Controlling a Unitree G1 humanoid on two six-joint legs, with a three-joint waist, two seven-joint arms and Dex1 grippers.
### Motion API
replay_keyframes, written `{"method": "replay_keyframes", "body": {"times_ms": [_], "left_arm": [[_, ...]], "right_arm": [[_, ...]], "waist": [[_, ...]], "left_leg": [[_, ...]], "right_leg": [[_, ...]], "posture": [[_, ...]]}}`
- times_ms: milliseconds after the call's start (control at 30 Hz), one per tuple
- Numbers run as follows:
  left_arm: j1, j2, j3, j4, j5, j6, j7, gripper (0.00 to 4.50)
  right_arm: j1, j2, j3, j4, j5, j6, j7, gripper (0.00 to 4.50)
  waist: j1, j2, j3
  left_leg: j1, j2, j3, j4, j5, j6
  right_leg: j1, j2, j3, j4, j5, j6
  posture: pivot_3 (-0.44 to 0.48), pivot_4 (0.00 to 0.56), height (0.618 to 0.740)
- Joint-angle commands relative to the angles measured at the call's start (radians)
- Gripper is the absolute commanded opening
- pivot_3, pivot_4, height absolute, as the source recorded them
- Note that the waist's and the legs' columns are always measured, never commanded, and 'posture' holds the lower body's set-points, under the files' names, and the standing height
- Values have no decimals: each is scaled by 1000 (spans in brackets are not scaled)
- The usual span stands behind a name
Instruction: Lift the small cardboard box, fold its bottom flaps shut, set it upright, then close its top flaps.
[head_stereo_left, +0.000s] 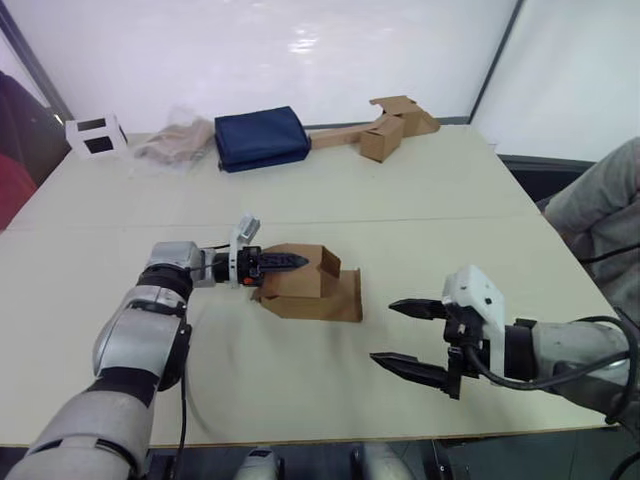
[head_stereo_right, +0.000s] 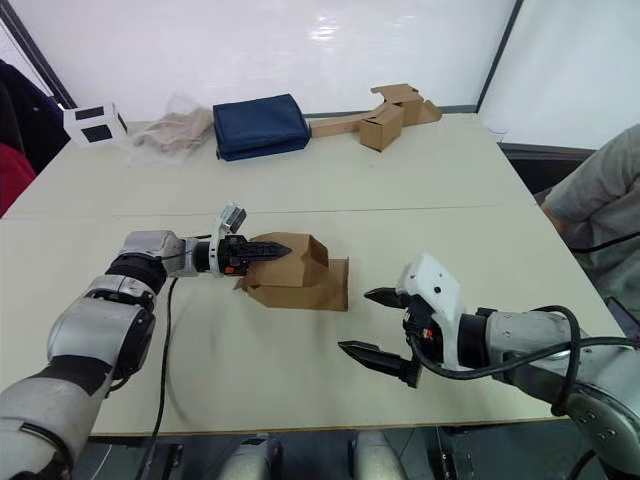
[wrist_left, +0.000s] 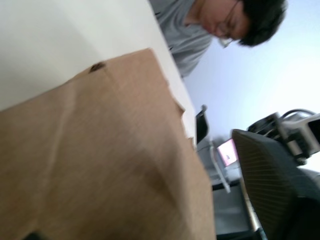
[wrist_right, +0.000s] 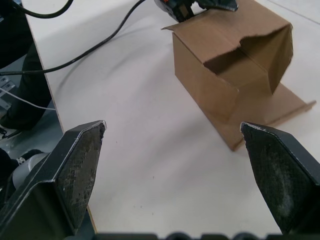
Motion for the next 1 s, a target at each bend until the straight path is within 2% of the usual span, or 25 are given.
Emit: {"method": "replay_keyframes", "body": {"times_ms": [33,100,200,400,533,633,733,867,900,1000], "left_arm": [[-35,4,36,2,22,1,-34,1843],[-38,2,42,-3,30,6,-43,906],[-40,6,46,-14,44,15,-60,90],[-48,33,72,-52,44,23,-73,90],[-63,64,183,-257,-23,-87,2,90],[-52,73,204,-398,-41,-91,37,90],[-30,83,201,-569,-46,-139,69,0],[-17,94,174,-676,-25,-206,93,0],[-23,92,181,-683,-35,-198,105,0],[-58,73,225,-685,-67,-187,176,0]], "right_arm": [[4,-14,-15,-29,13,-36,-6,4500],[4,-17,-6,-22,8,-44,0,4500],[-3,-22,8,-11,4,-58,7,4500],[-30,7,18,28,10,-96,-10,4500],[-182,224,4,198,-105,-248,-199,4500],[-278,342,-1,278,-138,-301,-294,4500],[-390,469,0,366,-158,-382,-354,3818],[-512,549,20,480,-209,-439,-366,2243],[-531,563,21,499,-209,-449,-360,1967],[-594,611,61,569,-222,-503,-276,624]], "waist": [[3,0,0],[5,0,0],[7,0,0],[5,0,0],[0,-2,1],[4,-2,1],[4,-1,1],[3,0,1],[3,0,1],[2,0,1]], "left_leg": [[0,0,0,0,0,0],[0,0,0,0,0,0],[-1,0,0,1,0,0],[0,0,0,1,0,0],[-1,1,-1,1,0,-1],[-1,1,0,0,1,-2],[-1,1,0,-1,2,-4],[-1,1,0,-1,6,-10],[-1,0,0,-1,6,-10],[-1,0,0,-2,5,-10]], "right_leg": [[0,0,0,0,0,0],[0,0,0,0,0,0],[0,-1,0,0,0,0],[0,-1,0,0,0,0],[-1,0,0,1,0,0],[-2,-1,0,2,0,0],[-3,-1,0,2,0,0],[-3,-1,0,3,0,0],[-3,-1,0,3,0,0],[-3,-1,0,3,0,0]], "posture": [[0,150,740],[0,150,740],[0,150,740],[0,150,740],[0,150,740],[0,150,740],[0,150,740],[0,150,740],[0,150,740],[0,150,740]]}}
